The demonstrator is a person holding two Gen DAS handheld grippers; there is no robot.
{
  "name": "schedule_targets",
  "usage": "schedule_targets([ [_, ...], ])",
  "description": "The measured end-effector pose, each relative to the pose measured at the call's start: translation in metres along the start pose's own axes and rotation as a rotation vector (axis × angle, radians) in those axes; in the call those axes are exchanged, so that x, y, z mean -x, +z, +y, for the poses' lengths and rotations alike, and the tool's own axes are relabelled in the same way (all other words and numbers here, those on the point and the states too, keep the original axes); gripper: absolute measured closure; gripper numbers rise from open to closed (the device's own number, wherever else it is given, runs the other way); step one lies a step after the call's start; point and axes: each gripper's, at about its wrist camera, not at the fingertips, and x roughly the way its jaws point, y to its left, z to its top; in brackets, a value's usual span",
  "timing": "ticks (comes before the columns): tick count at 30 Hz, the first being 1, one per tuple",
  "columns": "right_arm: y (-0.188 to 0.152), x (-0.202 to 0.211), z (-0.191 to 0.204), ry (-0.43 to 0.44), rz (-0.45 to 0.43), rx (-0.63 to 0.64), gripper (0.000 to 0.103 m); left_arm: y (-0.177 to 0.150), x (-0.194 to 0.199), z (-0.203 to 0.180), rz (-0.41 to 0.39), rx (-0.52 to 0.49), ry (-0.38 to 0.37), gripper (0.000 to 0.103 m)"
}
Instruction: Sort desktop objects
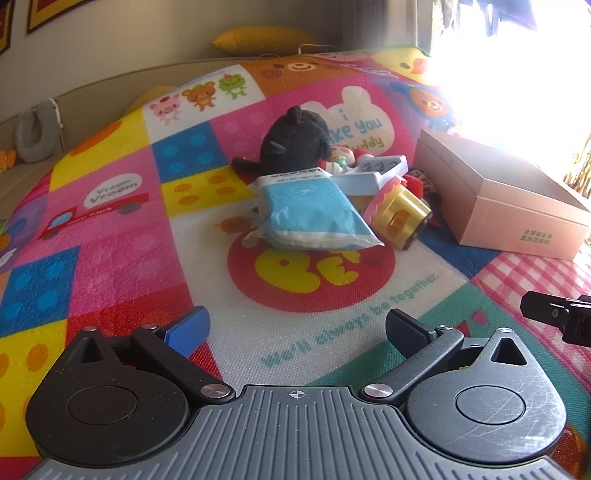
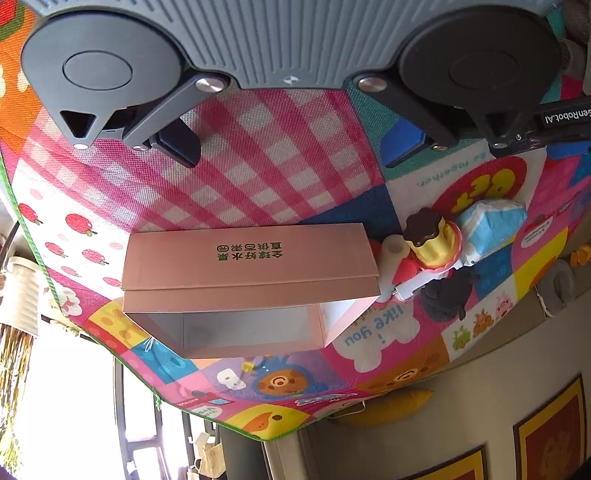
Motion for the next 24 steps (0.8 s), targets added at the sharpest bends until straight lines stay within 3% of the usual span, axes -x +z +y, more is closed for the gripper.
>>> schedule_targets([
  [8, 0.002, -0.008, 0.017, -0.087, 0.048, 0.108, 0.0, 0.0, 0.001, 0.007, -0.023, 0.048, -0.05, 0.0],
  [15, 0.001, -0.008, 0.017, -0.095, 0.05, 0.108, 0.0, -0.003, 0.004, 0.014, -0.048, 0.086, -0.081, 0.0],
  [24, 0.005, -0.011, 0.015, -0.086, 0.063, 0.107, 0.0, -0.002, 0.003, 0.013, -0.039, 0.06, -0.072, 0.0],
])
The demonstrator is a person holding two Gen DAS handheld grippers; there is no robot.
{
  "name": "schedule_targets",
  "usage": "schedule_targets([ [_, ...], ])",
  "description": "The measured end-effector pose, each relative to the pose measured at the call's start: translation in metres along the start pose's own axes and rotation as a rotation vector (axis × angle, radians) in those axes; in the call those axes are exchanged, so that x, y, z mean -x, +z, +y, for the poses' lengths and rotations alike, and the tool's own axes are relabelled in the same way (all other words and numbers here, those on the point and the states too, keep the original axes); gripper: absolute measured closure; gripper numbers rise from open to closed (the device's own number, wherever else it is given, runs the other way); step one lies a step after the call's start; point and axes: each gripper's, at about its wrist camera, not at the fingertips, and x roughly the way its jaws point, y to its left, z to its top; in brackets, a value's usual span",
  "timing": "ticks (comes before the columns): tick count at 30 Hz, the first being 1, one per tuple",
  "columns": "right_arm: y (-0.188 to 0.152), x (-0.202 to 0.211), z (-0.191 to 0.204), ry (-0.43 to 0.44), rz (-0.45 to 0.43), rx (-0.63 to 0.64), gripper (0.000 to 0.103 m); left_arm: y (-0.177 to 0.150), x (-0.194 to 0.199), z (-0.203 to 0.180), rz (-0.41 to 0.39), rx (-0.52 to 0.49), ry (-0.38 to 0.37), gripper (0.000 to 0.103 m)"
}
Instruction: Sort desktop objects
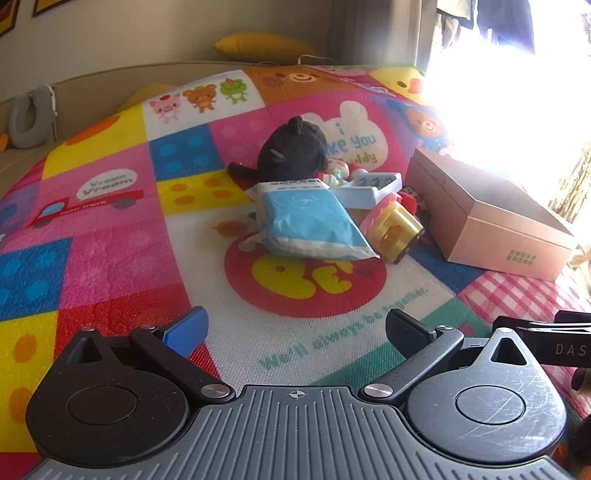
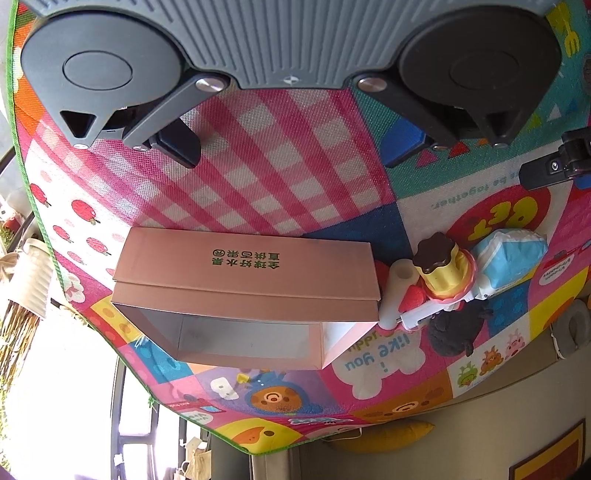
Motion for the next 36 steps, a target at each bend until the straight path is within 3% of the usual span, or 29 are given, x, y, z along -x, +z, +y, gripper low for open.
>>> schedule_targets([
  [9, 0.026, -0.022, -0.008, 0.061, 0.1, 0.079, 0.0, 0.001, -0.007, -0.017, 0.048, -0.103, 0.072, 0.0],
  [13, 0.019, -0.018, -0.006, 0.048, 0.063, 0.075, 0.0, 0.001, -0.007, -0.018, 0.051, -0.105, 0.075, 0.0],
  [36, 0.021, -0.019, -0.003, 0.029, 0.052, 0.05, 0.0, 0.004, -0.01, -0.014, 0.071, -0.113, 0.064, 0.0],
])
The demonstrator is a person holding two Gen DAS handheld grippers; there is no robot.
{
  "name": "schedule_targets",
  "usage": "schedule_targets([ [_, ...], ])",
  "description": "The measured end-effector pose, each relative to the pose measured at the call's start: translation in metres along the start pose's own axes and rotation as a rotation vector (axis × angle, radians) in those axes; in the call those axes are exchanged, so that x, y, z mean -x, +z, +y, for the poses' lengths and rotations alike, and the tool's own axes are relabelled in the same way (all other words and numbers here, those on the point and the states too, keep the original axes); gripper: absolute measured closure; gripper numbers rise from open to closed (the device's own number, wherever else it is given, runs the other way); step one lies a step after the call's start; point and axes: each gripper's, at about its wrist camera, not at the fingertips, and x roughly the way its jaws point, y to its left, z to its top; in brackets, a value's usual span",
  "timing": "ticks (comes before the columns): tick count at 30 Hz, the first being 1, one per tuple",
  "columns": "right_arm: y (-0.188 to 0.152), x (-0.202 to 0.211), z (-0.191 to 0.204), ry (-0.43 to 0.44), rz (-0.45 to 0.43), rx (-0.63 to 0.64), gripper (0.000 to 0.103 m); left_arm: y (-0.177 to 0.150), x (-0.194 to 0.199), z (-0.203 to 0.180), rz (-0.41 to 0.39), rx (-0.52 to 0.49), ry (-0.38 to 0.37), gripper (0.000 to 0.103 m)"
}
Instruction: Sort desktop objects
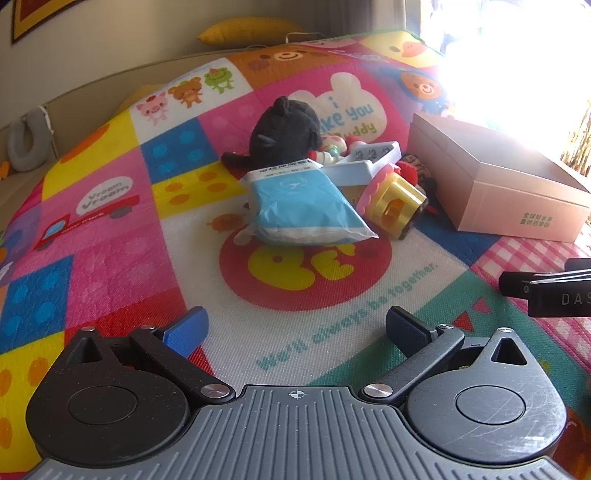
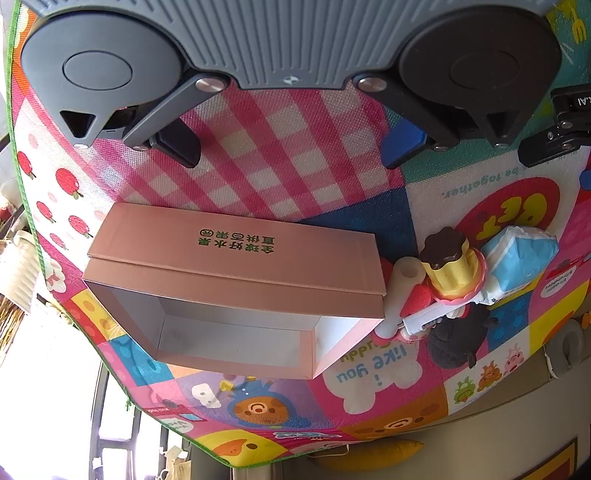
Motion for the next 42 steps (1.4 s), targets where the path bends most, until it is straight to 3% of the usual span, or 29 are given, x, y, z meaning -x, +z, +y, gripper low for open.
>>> schedule_targets([
  [11, 0.001, 0.002, -0.006, 0.035, -0.013, -0.026, 0.0, 0.0, -0.002, 0.0, 0.005, -0.005, -0.002, 0.0],
  [14, 0.007, 0.019, -0.019, 0.072, -0.125, -0.034, 0.0, 0.001, -0.003, -0.001, 0.014, -0.019, -0.009, 0.0],
  [17, 0.035, 0.032, -0.041, -0.056, -0.277, -0.061, 0.002, 0.006, -0.004, 0.0, 0.039, -0.04, -0.022, 0.0],
  [19, 0.061, 0.024, -0.067, -0.153, -0.307, -0.114, 0.017, 0.013, -0.005, 0.0, 0.057, -0.057, -0.036, 0.0],
  [21, 0.083, 0.0, -0.1, -0.223, -0.263, -0.175, 0.049, 0.017, -0.003, 0.002, 0.028, -0.056, -0.068, 0.0],
  [23, 0.098, -0.03, -0.136, -0.224, -0.177, -0.247, 0.059, 0.022, 0.001, 0.005, -0.013, -0.055, -0.092, 0.0],
  [26, 0.108, -0.065, -0.157, -0.124, -0.077, -0.284, 0.06, 0.031, 0.003, 0.007, -0.046, -0.07, -0.115, 0.0],
  [27, 0.11, -0.072, -0.155, -0.08, -0.049, -0.275, 0.056, 0.035, 0.002, 0.008, -0.052, -0.075, -0.114, 0.0],
  [29, 0.111, -0.078, -0.133, -0.116, -0.048, -0.214, 0.056, 0.038, 0.0, 0.01, -0.059, -0.075, -0.112, 0.0],
  [33, 0.114, -0.076, -0.103, -0.029, -0.059, -0.137, 0.057, 0.043, -0.007, 0.012, -0.051, -0.071, -0.122, 0.0],
  [37, 0.108, -0.023, -0.057, -0.081, -0.273, 0.042, 0.057, 0.043, -0.01, 0.02, -0.055, -0.059, -0.043, 0.0],
  [39, 0.095, 0.007, -0.019, 0.005, -0.328, 0.165, 0.056, 0.046, -0.016, 0.028, -0.044, -0.037, 0.026, 0.0],
  [42, 0.07, 0.023, 0.036, 0.166, -0.287, 0.317, 0.056, 0.051, -0.017, 0.044, -0.038, 0.021, 0.062, 0.0],
])
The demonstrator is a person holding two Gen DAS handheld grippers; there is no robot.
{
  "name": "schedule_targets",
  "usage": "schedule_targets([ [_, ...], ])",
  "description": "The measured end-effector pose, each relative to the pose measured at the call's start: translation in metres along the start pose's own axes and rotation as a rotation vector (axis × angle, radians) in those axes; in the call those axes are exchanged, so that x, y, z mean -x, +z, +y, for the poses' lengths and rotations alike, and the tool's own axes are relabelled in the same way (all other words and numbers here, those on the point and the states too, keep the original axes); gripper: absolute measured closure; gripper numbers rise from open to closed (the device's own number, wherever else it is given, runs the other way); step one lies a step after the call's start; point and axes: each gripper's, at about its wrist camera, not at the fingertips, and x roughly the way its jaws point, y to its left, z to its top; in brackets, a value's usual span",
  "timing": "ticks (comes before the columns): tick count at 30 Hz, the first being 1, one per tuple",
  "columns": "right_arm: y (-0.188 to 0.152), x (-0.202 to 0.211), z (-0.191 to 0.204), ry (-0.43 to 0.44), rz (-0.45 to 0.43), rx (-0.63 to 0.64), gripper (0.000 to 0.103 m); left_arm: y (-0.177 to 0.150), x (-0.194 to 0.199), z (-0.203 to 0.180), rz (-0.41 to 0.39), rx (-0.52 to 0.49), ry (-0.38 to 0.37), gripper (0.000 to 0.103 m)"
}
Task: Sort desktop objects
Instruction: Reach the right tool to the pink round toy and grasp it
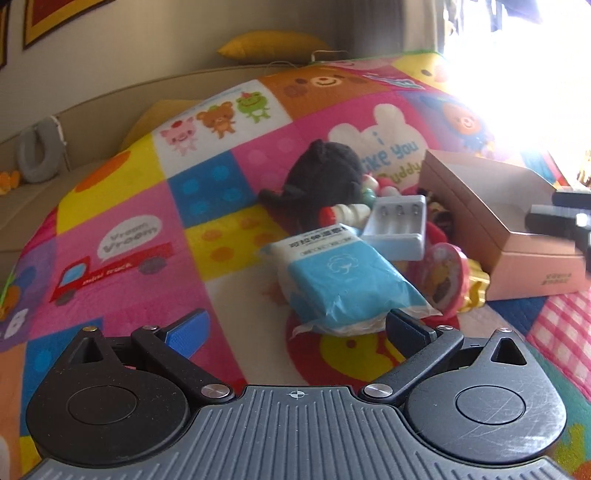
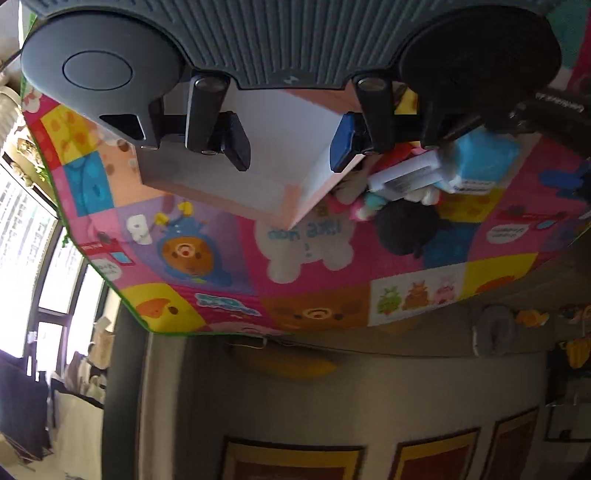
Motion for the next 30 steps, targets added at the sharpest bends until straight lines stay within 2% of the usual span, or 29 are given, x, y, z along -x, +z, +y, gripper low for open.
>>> schedule_targets([
  [2, -0.008, -0.006, 0.038, 0.05, 0.013, 0.082, 0.056, 0.002, 0.004, 0.009, -0.01, 0.014, 0.035, 0.0],
  [5, -0.016, -0.021, 0.083, -0.008, -0.037, 0.222, 0.053, 0.002, 0.013, 0.028, -0.014, 0.035, 0.081, 0.0],
  [8, -0.014, -0.033, 0.105, 0.03, -0.03, 0.296, 0.053, 0.001, 0.018, 0.046, -0.007, 0.068, 0.115, 0.0],
  [10, -0.017, -0.043, 0.12, -0.009, 0.01, 0.384, 0.052, -0.001, 0.019, 0.057, 0.01, 0.105, 0.124, 0.0],
  [12, -0.022, -0.053, 0.123, -0.03, 0.047, 0.407, 0.053, -0.002, 0.018, 0.062, 0.031, 0.131, 0.121, 0.0],
  [13, -0.023, -0.054, 0.122, -0.051, 0.041, 0.408, 0.06, -0.002, 0.017, 0.063, 0.041, 0.135, 0.117, 0.0],
  [14, -0.025, -0.051, 0.121, -0.071, 0.03, 0.41, 0.072, -0.002, 0.017, 0.063, 0.045, 0.135, 0.112, 0.0],
  [17, -0.018, -0.027, 0.11, -0.015, 0.02, 0.35, 0.09, -0.002, 0.02, 0.058, 0.044, 0.131, 0.093, 0.0],
  [18, -0.017, -0.018, 0.106, -0.001, 0.02, 0.333, 0.093, -0.001, 0.02, 0.055, 0.044, 0.134, 0.082, 0.0],
  [21, -0.023, 0.004, 0.089, 0.014, 0.043, 0.262, 0.094, -0.001, 0.024, 0.045, 0.043, 0.129, 0.046, 0.0],
  [24, -0.032, 0.019, 0.056, 0.007, 0.093, 0.113, 0.095, -0.001, 0.028, 0.03, 0.033, 0.102, 0.002, 0.0],
  [28, -0.053, 0.027, 0.005, -0.075, 0.161, -0.129, 0.095, -0.006, 0.037, -0.002, -0.013, 0.013, -0.144, 0.0],
  [30, -0.066, 0.033, -0.016, -0.079, 0.175, -0.238, 0.094, -0.01, 0.042, -0.024, -0.028, -0.066, -0.213, 0.0],
])
